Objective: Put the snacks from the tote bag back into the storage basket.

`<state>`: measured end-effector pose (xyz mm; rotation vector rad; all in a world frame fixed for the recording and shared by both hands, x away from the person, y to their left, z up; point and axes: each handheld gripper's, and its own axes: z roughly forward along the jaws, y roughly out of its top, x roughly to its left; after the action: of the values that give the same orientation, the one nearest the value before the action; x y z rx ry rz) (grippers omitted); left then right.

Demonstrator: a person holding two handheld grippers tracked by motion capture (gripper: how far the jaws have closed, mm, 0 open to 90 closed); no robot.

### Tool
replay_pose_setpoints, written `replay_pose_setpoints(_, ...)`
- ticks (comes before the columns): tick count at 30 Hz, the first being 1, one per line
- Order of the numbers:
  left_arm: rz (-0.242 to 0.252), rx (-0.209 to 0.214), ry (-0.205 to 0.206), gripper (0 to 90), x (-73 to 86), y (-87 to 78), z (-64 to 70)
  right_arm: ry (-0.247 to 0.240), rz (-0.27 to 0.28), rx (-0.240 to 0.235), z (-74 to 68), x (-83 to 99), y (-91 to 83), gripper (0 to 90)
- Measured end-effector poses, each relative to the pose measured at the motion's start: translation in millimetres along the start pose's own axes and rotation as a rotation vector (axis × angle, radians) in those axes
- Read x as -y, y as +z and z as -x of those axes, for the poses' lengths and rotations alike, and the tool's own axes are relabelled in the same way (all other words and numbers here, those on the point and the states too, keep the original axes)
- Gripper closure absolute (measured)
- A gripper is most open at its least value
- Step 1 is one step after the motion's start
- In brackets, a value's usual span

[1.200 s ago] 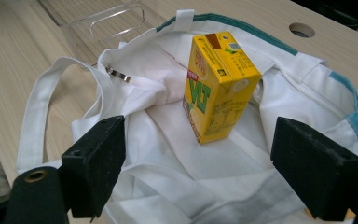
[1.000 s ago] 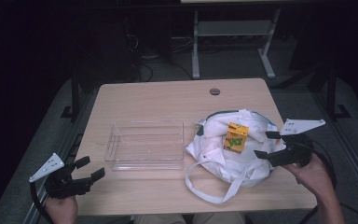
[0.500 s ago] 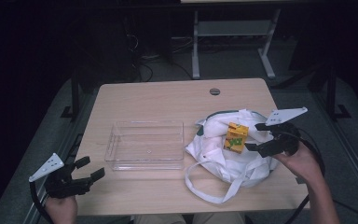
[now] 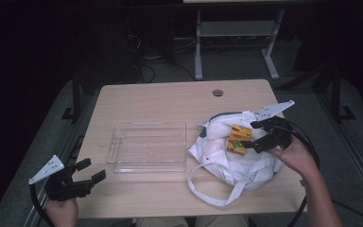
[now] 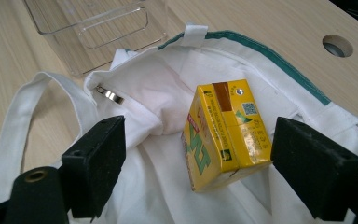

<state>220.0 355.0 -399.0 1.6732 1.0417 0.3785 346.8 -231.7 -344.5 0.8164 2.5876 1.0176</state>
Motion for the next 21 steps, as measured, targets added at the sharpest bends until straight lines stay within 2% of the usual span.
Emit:
replay_pose_setpoints(9,0.014,0.0,0.003,12.6,0.0,-0.8,-0.3,-0.015,-0.035,-0.005,6.5,-8.4,8.2,17.4)
replay_pose_setpoints(21,0.019,-0.001,-0.005,12.6,0.5,-1.3,-1.3,-0.053,-0.116,-0.021,20.2,-23.4,18.2,18.2)
